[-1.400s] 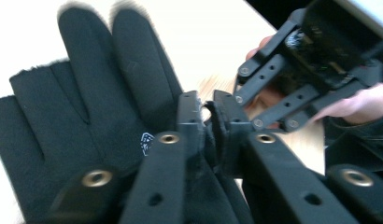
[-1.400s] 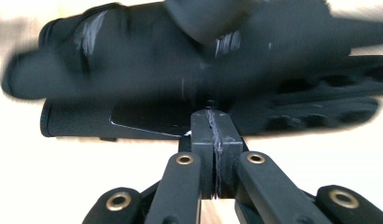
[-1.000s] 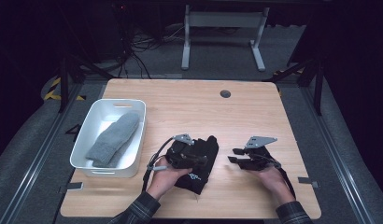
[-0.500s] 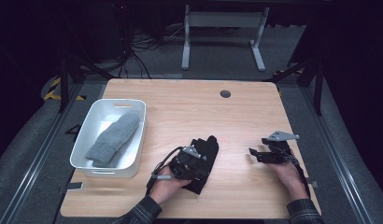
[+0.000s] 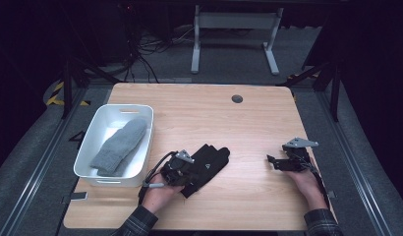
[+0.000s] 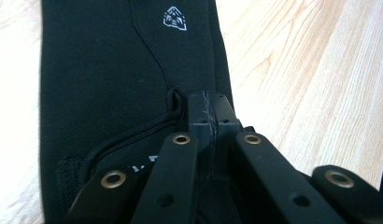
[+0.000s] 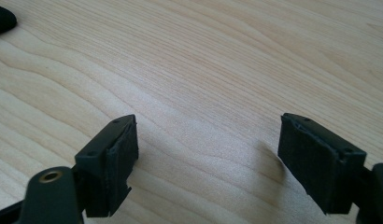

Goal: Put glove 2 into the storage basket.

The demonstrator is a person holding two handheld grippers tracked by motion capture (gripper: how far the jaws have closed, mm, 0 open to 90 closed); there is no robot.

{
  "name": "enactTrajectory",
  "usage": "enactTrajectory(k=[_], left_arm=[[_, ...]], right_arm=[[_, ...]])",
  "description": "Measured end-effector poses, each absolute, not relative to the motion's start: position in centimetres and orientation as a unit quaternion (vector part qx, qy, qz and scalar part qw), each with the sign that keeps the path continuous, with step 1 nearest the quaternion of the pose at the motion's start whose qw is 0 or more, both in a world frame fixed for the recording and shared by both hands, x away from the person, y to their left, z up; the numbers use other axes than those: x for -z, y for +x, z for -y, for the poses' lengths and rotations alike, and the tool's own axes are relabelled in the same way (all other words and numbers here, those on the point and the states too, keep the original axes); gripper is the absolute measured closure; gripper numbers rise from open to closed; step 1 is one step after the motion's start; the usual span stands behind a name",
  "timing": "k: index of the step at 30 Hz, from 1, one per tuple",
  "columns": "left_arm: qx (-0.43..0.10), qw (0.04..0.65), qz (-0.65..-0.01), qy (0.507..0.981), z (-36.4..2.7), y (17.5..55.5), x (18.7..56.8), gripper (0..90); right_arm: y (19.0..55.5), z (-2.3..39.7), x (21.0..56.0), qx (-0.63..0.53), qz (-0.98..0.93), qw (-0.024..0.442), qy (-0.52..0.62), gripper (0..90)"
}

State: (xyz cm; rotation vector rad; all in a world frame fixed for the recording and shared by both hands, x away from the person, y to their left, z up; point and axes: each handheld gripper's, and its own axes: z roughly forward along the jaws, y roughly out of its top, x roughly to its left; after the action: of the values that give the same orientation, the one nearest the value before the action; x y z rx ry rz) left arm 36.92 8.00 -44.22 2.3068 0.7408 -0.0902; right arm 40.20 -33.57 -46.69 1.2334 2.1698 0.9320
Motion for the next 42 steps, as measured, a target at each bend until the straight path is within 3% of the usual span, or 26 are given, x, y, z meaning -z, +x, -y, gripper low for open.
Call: enactTrajectory(k=[4, 7, 8, 17, 22, 31, 42], left_arm=[[0.015, 0.361, -0.281, 0.889, -7.9, 36.9, 43.2, 77.8], [-0.009, 0.364, -0.285, 0.887, -7.7, 37.3, 42.7, 60.7], [-0.017, 0.362, -0.285, 0.887, -7.6, 37.5, 42.5, 51.2], [-0.059, 0.352, -0.282, 0.890, -5.8, 39.6, 42.8, 27.5], [-0.065, 0.340, -0.287, 0.893, -5.2, 40.2, 43.6, 20.6], [-0.062, 0.309, -0.287, 0.905, -4.7, 40.6, 44.9, 16.8], [-0.056, 0.303, -0.294, 0.905, -4.5, 40.5, 45.7, 19.6]], right_arm=[[40.2, 33.6, 46.7, -0.341, -0.791, 0.233, 0.451, 20.9], [40.3, 33.6, 46.7, -0.342, -0.791, 0.228, 0.452, 20.6], [40.3, 33.6, 46.7, -0.343, -0.791, 0.225, 0.454, 20.5], [40.3, 33.7, 46.7, -0.343, -0.790, 0.221, 0.457, 20.5], [40.3, 33.6, 46.7, -0.344, -0.790, 0.220, 0.457, 20.3], [40.3, 33.6, 46.7, -0.344, -0.791, 0.220, 0.456, 20.2], [40.3, 33.6, 46.7, -0.345, -0.791, 0.219, 0.455, 20.3]])
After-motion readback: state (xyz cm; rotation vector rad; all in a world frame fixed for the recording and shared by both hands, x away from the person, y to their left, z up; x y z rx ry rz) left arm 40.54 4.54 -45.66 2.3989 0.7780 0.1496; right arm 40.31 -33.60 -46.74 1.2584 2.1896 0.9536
